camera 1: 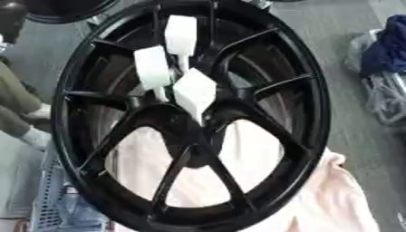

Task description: Pull the pin out of the wheel hub.

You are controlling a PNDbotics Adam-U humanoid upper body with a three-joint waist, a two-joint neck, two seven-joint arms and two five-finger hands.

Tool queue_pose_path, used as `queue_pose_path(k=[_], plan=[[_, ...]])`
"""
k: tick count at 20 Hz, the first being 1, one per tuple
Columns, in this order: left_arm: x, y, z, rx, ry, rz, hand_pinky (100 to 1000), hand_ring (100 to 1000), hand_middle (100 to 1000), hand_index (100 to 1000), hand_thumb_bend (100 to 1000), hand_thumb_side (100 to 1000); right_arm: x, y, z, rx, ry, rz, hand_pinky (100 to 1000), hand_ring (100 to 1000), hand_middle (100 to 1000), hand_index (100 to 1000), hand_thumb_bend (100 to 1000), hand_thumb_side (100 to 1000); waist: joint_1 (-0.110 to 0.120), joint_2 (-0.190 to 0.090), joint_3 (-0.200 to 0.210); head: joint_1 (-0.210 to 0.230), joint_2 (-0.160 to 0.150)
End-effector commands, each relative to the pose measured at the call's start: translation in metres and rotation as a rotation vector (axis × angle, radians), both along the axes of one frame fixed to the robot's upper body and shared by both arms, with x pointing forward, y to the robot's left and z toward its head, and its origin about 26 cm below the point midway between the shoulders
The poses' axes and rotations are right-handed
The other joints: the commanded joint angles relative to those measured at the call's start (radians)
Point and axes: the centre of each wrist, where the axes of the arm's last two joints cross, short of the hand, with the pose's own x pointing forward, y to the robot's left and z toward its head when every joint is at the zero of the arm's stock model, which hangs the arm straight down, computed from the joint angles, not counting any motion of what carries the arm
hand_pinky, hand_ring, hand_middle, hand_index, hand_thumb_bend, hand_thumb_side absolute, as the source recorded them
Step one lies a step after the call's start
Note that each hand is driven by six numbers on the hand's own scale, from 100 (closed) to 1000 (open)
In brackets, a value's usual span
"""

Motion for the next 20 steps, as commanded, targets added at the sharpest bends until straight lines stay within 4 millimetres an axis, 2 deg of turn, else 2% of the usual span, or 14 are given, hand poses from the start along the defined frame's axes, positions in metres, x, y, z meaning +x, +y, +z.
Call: queue_pose_path(k=[1, 6, 13, 20], plan=[[0.004, -0.006, 0.006, 0.101, -0.025, 0.022, 815, 756, 703, 784, 100, 542, -0.001, -0.002, 0.004, -0.03, -0.01, 0.01, 511, 791, 735, 780, 100, 516, 0.001, -0.032, 0.004, -0.01, 0.007], [0.024, -0.031, 0.007, 0.202, -0.037, -0.016, 819, 763, 712, 789, 100, 570, -0.003, -0.002, 0.002, -0.033, 0.001, 0.009, 511, 790, 734, 780, 100, 523, 0.003, -0.037, 0.009, -0.016, 0.019], [0.054, -0.07, 0.021, 0.302, -0.044, -0.049, 822, 763, 713, 789, 100, 593, -0.004, 0.001, 0.0, -0.024, 0.012, 0.013, 509, 790, 734, 780, 100, 529, -0.003, -0.038, 0.018, -0.02, 0.013], [0.076, -0.083, 0.035, 0.317, 0.048, -0.057, 838, 771, 719, 809, 100, 621, -0.002, 0.003, 0.001, -0.014, 0.016, 0.025, 508, 790, 734, 779, 100, 545, 0.006, -0.04, 0.009, -0.003, 0.007]])
